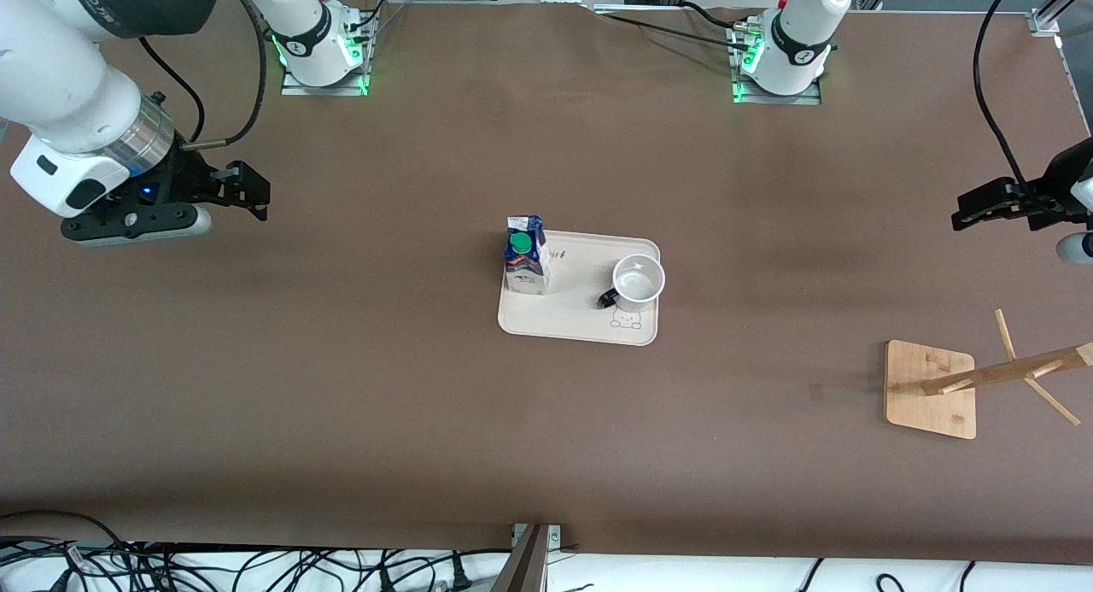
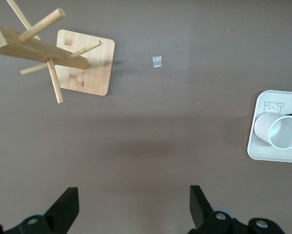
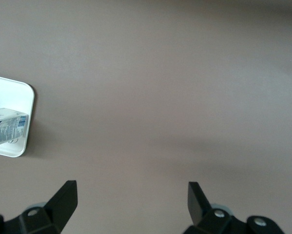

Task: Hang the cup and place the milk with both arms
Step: 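Move the right gripper over the milk carton while the left gripper advances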

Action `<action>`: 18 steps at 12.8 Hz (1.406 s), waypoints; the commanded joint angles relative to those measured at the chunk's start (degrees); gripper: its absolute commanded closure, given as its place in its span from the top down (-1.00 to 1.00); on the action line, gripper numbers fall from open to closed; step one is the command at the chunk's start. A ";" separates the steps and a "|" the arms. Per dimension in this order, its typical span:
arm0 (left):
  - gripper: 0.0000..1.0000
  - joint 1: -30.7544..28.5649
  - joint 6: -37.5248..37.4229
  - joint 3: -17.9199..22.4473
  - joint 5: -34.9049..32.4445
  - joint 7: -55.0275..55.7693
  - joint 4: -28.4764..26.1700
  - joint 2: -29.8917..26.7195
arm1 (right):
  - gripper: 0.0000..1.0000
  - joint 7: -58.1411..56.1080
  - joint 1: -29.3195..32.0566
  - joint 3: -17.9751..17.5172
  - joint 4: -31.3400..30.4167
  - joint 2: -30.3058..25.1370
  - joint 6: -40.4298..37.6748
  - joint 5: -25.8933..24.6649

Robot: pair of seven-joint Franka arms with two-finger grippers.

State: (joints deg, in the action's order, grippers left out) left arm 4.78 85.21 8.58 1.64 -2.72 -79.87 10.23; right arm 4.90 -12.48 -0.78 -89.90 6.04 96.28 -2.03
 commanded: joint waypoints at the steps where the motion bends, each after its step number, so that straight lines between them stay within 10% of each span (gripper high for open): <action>1: 1.00 0.32 0.05 0.12 0.74 0.44 -0.64 -0.56 | 1.00 0.64 -0.79 -0.01 0.52 0.20 -0.48 0.36; 13: 1.00 1.02 0.04 -1.02 0.03 -0.44 -0.82 2.68 | 1.00 -0.33 -3.78 -0.18 0.95 9.16 -3.80 5.81; 18: 1.00 2.07 0.83 -2.51 2.14 -0.62 -0.64 8.83 | 1.00 16.32 -10.97 -1.68 1.22 12.75 4.95 10.53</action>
State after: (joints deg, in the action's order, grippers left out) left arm 6.13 85.51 6.59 2.71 -2.78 -81.00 16.84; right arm 14.36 -20.63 -2.01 -89.98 16.96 98.54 5.71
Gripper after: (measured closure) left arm 0.000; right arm 0.000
